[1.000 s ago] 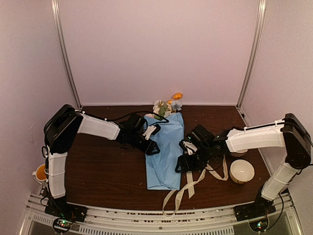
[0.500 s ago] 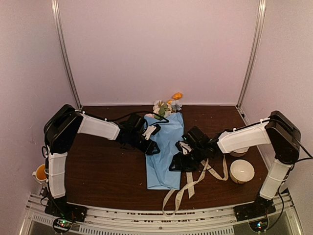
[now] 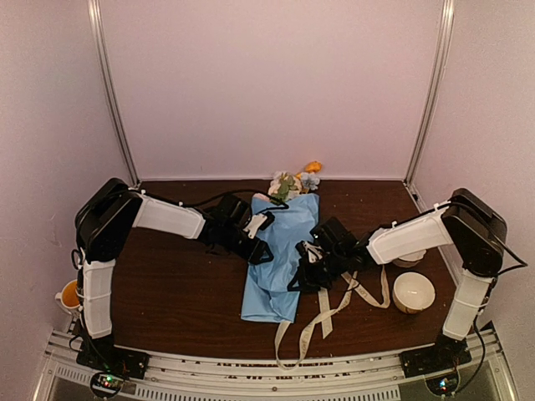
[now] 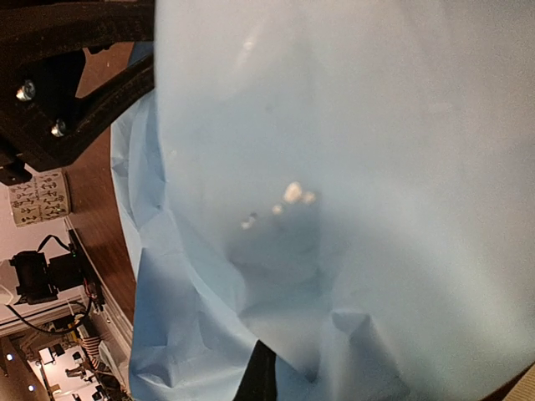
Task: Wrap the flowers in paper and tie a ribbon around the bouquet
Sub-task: Place the folded bouquet on the ribbon, then pick up the right side of the ribbon from the center of the board.
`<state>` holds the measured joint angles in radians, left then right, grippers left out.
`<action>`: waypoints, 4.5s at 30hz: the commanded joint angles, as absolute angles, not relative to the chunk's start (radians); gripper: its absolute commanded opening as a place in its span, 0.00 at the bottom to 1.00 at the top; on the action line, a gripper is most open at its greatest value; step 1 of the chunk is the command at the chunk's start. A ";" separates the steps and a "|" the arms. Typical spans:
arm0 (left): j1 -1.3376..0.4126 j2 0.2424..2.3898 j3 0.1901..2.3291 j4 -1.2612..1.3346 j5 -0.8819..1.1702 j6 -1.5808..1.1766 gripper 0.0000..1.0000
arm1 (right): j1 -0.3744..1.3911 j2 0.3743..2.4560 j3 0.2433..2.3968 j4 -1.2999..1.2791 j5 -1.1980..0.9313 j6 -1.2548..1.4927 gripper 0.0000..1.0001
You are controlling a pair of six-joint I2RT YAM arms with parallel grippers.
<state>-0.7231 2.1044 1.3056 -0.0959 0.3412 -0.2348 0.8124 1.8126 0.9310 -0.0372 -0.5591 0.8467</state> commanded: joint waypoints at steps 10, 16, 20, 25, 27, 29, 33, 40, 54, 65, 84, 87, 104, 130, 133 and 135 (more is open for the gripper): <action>-0.814 1.779 1.160 -0.216 0.366 -0.025 0.73 | 0.797 1.819 0.954 -0.052 -0.555 0.814 0.00; -1.132 1.664 1.084 -0.434 0.355 0.310 0.69 | 0.797 1.828 0.976 -0.089 -0.546 0.774 0.00; -1.217 1.682 1.100 -0.470 0.394 0.481 0.69 | 0.798 1.828 0.980 -0.091 -0.542 0.749 0.00; -1.320 1.726 1.118 -0.489 0.243 0.779 0.70 | 0.798 1.835 0.981 -0.101 -0.526 0.718 0.00; -1.342 1.766 1.149 -0.515 0.231 0.814 0.70 | 0.800 1.837 0.977 -0.101 -0.518 0.712 0.00; -1.376 1.817 1.169 -0.517 0.178 0.839 0.72 | 0.801 1.840 0.971 -0.095 -0.512 0.710 0.00; -1.436 1.950 1.248 -0.522 0.009 0.833 0.71 | 0.810 1.836 0.973 -0.088 -0.506 0.707 0.00; -1.437 1.924 1.283 -0.611 -0.060 0.662 0.03 | 0.811 1.783 0.989 -0.105 -0.528 0.721 0.00; -1.303 1.734 1.067 -0.684 0.018 0.233 0.00 | 0.777 1.675 1.048 -0.222 -0.574 0.710 0.00; -1.057 1.743 0.988 -0.685 0.025 0.093 0.00 | 0.722 1.653 1.011 -0.214 -0.606 0.705 0.00; -0.450 1.703 1.198 -0.662 -0.082 -0.069 0.00 | 0.690 1.697 0.981 -0.305 -0.604 0.591 0.00; -0.380 1.607 1.235 -0.662 -0.107 -0.102 0.00 | 0.689 1.717 0.975 -0.307 -0.591 0.578 0.00; -0.290 1.237 1.424 -0.680 -0.127 0.041 0.00 | 0.689 1.781 0.990 -0.328 -0.584 0.550 0.00; -0.783 2.062 1.748 -0.432 0.398 -0.182 0.00 | 0.689 1.797 0.964 -0.314 -0.586 0.558 0.00; -0.812 2.186 1.822 -0.515 0.371 -0.175 0.00 | 0.689 1.793 0.962 -0.315 -0.585 0.555 0.03; -0.812 2.226 1.822 -0.539 0.332 -0.194 0.00 | 0.690 1.781 0.965 -0.325 -0.579 0.553 0.16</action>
<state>-0.8062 2.2009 1.7618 -0.4770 0.3386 -0.1448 0.6937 1.7966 0.9806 -0.2981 -0.5976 0.5545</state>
